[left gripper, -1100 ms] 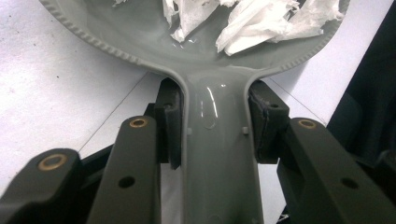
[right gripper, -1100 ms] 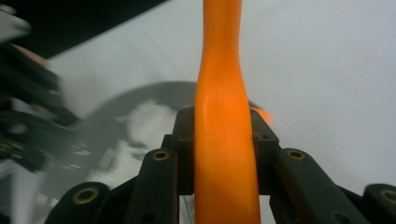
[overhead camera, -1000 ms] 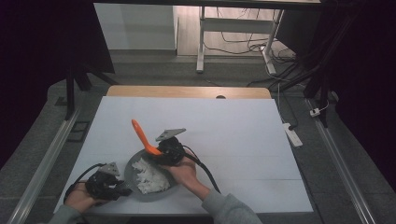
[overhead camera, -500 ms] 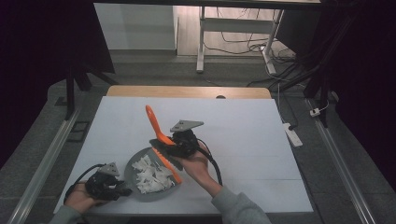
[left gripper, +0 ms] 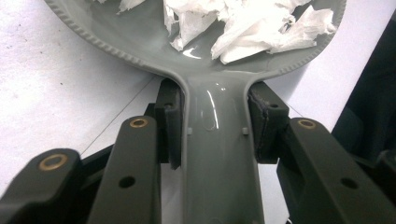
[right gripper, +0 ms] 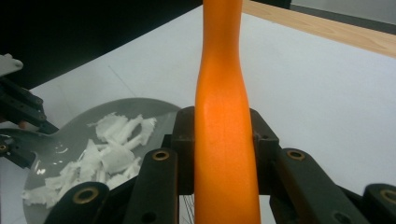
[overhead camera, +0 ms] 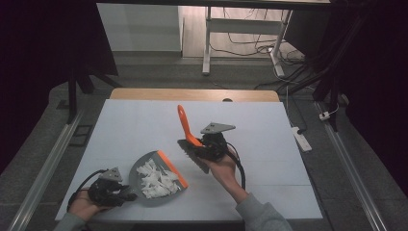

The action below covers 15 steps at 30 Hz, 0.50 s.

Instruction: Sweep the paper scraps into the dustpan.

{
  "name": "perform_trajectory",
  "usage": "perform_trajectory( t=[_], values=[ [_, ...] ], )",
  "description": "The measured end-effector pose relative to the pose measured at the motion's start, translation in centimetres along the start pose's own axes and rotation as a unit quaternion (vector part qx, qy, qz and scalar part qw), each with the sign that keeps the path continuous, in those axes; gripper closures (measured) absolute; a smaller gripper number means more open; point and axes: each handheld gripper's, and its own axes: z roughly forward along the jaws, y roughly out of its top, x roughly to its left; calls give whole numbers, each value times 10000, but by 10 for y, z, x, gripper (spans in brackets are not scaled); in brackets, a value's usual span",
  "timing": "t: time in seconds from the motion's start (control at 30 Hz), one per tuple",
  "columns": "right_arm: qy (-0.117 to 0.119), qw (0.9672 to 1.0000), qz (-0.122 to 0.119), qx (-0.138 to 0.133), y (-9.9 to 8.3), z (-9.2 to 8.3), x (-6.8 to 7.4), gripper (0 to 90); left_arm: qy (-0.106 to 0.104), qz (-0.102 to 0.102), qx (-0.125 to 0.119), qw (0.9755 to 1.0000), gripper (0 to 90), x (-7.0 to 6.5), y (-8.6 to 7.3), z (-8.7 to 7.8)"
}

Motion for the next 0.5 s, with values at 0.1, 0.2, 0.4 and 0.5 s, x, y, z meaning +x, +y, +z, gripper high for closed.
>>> perform_trajectory(
  t=[0.1,0.2,0.4,0.5],
  values=[
    [-61,10000,49,-26,-5,-8,-5,703,16,-9,-43,10000,615,-1,1,1],
    [-121,9999,75,-37,-9,-15,-11,703,62,-23,-73,10000,615,-1,2,1],
    [-169,9998,67,-34,-19,-27,-21,703,172,-91,-183,9996,616,0,3,-1],
    [-195,9998,56,-66,-23,-34,-25,704,207,-119,-281,9993,616,0,3,-4]
  ],
)
